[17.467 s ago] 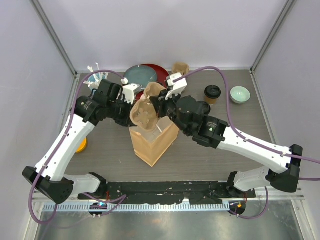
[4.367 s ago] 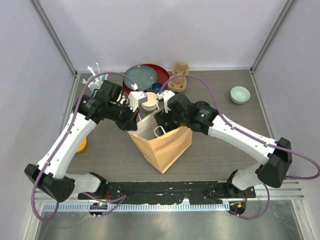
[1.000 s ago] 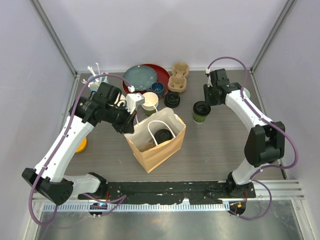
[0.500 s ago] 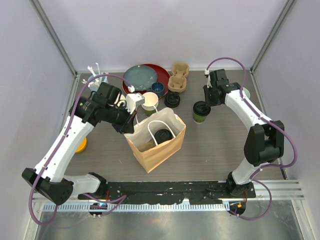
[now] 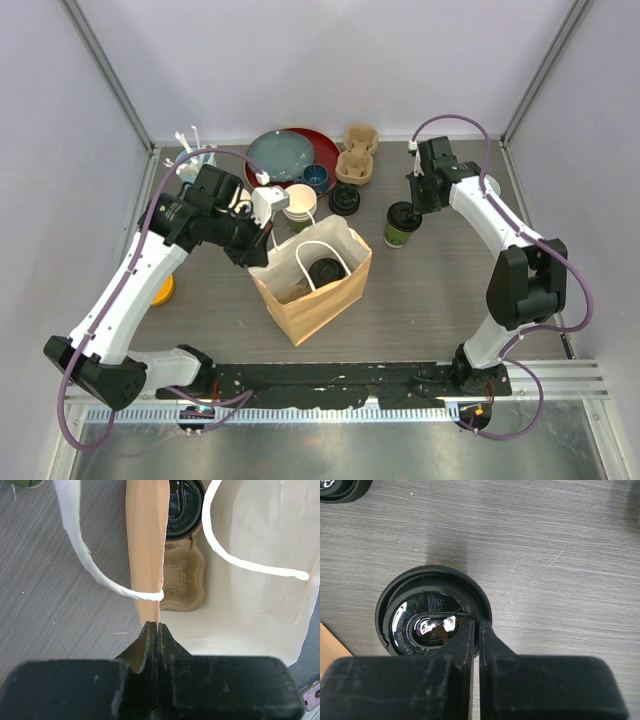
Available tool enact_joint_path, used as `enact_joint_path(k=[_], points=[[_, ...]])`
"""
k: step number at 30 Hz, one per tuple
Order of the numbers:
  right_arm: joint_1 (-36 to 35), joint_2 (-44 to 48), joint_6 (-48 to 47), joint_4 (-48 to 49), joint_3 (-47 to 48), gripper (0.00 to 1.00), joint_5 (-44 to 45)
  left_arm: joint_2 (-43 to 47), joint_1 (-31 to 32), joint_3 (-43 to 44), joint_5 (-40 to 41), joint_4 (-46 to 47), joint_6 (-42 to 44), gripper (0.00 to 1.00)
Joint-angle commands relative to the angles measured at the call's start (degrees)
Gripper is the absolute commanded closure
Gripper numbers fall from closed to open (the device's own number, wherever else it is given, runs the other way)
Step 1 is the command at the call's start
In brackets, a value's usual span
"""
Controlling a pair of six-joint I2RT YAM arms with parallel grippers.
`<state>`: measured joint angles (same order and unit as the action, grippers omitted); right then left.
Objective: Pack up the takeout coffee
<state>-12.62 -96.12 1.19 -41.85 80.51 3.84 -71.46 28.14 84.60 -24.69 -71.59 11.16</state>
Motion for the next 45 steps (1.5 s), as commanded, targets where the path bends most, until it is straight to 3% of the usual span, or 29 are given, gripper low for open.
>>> enact_joint_path(k=[1,4,12,14,27,33,37,44,45], points=[[0.1,5.2,0.7,-2.7,5.4,0.99,1.7,1.1,0.2,1.4,-0.1,-1.1,0.5,1.0],[0.1,9.2,1.5,-4.6,8.5,0.99,1.7,1.0,0.2,2.1,0.2,-1.2,0.5,0.99],[-2.8,15.8,3.6,-13.1,19.9,0.99,2.0,1.2,0.2,2.7,-0.3,-0.8,-0.1,0.76],[-5.4,17.0,3.9,-14.2,22.2,0.99,4.1,1.7,0.2,3.3,-0.1,-0.8,-0.1,0.74],[-36.7,7.8,5.5,-27.3,46.4,0.99,6.4,4.3,0.2,4.2,3.9,-1.0,0.4,0.6],[-45.1,3.5,5.2,-28.5,52.4,0.99,5.0,4.3,0.2,1.6,4.2,-0.1,-0.2,0.63],[-47.1,2.8,5.6,-28.6,53.3,0.99,4.9,4.2,0.2,0.4,2.5,0.9,-0.6,0.71],[-47.1,6.6,7.8,-26.9,53.9,0.99,17.7,4.3,0.2,0.0,1.4,1.1,-0.5,1.0],[-47.0,7.2,7.7,-25.8,53.9,0.99,22.2,4.3,0.2,0.0,1.1,1.1,-0.3,1.0]])
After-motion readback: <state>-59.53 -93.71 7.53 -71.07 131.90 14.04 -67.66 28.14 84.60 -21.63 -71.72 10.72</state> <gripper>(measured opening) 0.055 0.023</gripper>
